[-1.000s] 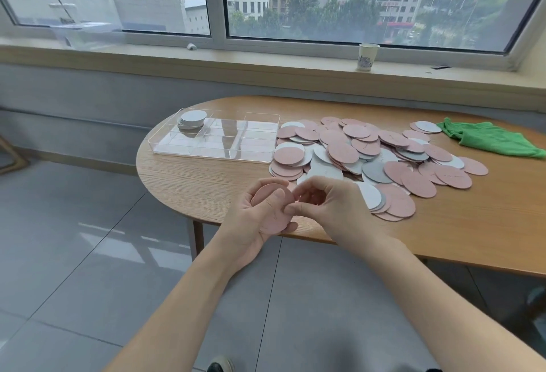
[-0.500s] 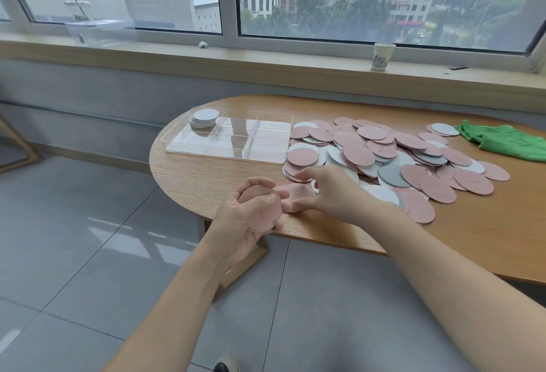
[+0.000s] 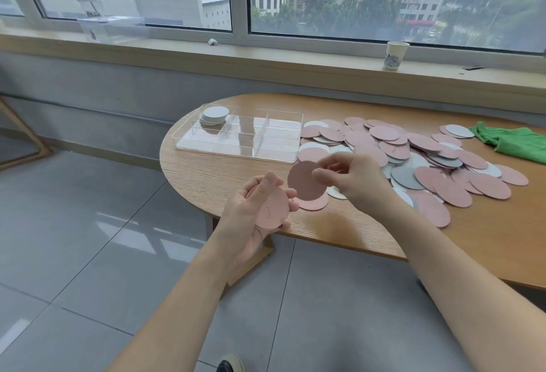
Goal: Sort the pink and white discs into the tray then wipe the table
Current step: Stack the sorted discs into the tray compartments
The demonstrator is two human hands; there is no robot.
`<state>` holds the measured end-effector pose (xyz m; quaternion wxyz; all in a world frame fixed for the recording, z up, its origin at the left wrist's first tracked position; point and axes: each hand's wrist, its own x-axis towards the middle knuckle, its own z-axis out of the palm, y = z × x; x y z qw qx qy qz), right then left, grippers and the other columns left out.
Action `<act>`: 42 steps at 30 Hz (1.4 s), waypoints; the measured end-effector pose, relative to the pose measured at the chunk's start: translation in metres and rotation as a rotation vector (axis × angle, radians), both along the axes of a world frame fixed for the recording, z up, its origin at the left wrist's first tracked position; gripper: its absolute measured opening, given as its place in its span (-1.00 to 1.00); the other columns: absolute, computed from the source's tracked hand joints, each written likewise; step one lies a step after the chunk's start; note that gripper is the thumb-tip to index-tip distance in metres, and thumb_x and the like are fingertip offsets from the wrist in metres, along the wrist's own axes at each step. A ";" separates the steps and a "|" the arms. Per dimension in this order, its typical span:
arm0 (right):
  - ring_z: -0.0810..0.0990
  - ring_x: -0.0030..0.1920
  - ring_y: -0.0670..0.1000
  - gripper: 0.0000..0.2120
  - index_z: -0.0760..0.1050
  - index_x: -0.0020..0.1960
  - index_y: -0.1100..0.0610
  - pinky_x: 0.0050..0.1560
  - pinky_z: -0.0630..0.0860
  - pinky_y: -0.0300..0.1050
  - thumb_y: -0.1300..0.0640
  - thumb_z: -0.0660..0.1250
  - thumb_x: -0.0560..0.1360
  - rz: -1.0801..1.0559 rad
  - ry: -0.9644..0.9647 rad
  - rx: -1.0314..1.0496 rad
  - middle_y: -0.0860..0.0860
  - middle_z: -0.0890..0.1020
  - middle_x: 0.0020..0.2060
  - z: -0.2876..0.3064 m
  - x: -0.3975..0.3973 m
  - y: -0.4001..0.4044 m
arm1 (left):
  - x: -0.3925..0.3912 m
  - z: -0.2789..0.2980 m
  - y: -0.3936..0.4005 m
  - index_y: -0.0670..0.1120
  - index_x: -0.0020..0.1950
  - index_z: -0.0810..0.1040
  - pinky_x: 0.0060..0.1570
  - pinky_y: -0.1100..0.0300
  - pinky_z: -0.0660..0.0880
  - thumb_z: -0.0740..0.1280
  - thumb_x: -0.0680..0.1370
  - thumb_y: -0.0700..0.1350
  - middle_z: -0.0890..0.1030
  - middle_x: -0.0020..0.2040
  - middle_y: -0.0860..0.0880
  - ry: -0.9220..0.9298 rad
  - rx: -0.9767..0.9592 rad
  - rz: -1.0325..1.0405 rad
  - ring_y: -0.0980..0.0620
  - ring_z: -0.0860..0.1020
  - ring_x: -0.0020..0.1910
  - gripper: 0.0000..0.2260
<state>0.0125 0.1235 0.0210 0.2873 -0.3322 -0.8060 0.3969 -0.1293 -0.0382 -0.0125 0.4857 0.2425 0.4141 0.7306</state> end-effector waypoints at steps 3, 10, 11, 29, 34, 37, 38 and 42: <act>0.49 -0.40 -0.14 -0.91 0.68 -0.05 0.13 -0.30 0.41 -0.22 0.18 0.53 0.46 0.068 0.207 -0.136 0.00 0.66 -0.33 0.012 0.012 -0.013 | 0.002 0.000 0.002 -0.22 0.23 0.51 -0.32 0.08 0.58 0.36 0.53 0.15 0.63 0.03 -0.30 0.022 -0.016 0.016 -0.16 0.65 -0.11 -0.52; 0.56 -0.35 -0.06 -0.81 0.66 -0.08 0.15 -0.31 0.49 -0.23 0.18 0.62 0.36 0.198 0.170 -0.189 0.08 0.67 -0.29 0.001 0.002 -0.043 | 0.010 0.001 0.002 -0.21 0.22 0.57 -0.27 0.06 0.58 0.24 0.54 0.25 0.65 -0.01 -0.21 0.034 -0.023 -0.017 -0.12 0.64 -0.12 -0.44; 0.59 -0.34 -0.06 -0.78 0.66 -0.08 0.12 -0.27 0.52 -0.19 0.16 0.64 0.34 0.190 0.145 -0.158 0.07 0.68 -0.28 -0.004 -0.002 -0.046 | 0.011 0.002 0.002 -0.20 0.21 0.57 -0.27 0.06 0.59 0.25 0.55 0.23 0.66 -0.03 -0.20 0.034 -0.024 -0.024 -0.13 0.65 -0.13 -0.48; 0.50 0.08 -0.09 -0.36 0.53 0.34 0.00 0.06 0.36 -0.20 -0.18 0.59 0.33 0.089 -0.370 0.175 -0.05 0.58 0.21 -0.025 0.002 -0.001 | 0.011 0.002 0.007 -0.14 0.12 0.57 -0.33 0.01 0.59 0.35 0.58 -0.13 0.65 0.07 -0.31 -0.046 -0.017 -0.048 -0.22 0.67 -0.09 -0.85; 0.51 0.07 -0.09 -0.32 0.52 0.31 0.03 -0.06 0.35 -0.30 0.00 0.69 0.25 0.095 -0.383 0.023 -0.06 0.54 0.10 -0.015 -0.004 0.002 | 0.010 0.001 0.007 -0.16 0.11 0.55 -0.32 0.04 0.55 0.36 0.58 -0.18 0.65 0.06 -0.30 -0.014 -0.003 -0.053 -0.23 0.65 -0.08 -0.87; 0.50 -0.16 -0.10 -0.58 0.61 0.03 0.03 -0.24 0.35 -0.30 0.02 0.68 0.25 0.022 -0.341 0.020 -0.08 0.54 -0.12 -0.014 0.001 0.008 | 0.009 0.000 0.006 -0.18 0.14 0.53 -0.31 0.03 0.57 0.37 0.58 -0.23 0.66 0.07 -0.29 0.002 0.005 -0.069 -0.23 0.65 -0.05 -0.84; 0.49 -0.22 -0.08 -0.67 0.62 -0.06 0.05 -0.26 0.36 -0.26 0.03 0.67 0.27 0.002 -0.304 0.009 -0.07 0.56 -0.19 -0.014 0.005 0.010 | 0.009 -0.001 0.006 -0.18 0.15 0.52 -0.32 0.03 0.57 0.37 0.57 -0.26 0.66 0.08 -0.30 0.002 0.005 -0.072 -0.23 0.65 -0.05 -0.84; 0.43 -0.42 -0.12 -0.82 0.62 -0.17 0.13 -0.37 0.36 -0.27 0.12 0.61 0.37 0.029 -0.015 -0.258 -0.06 0.59 -0.36 -0.002 0.028 0.007 | 0.009 0.000 0.007 -0.16 0.14 0.57 -0.30 0.05 0.59 0.49 0.49 -0.29 0.66 0.09 -0.29 0.026 0.009 -0.087 -0.22 0.65 -0.03 -0.75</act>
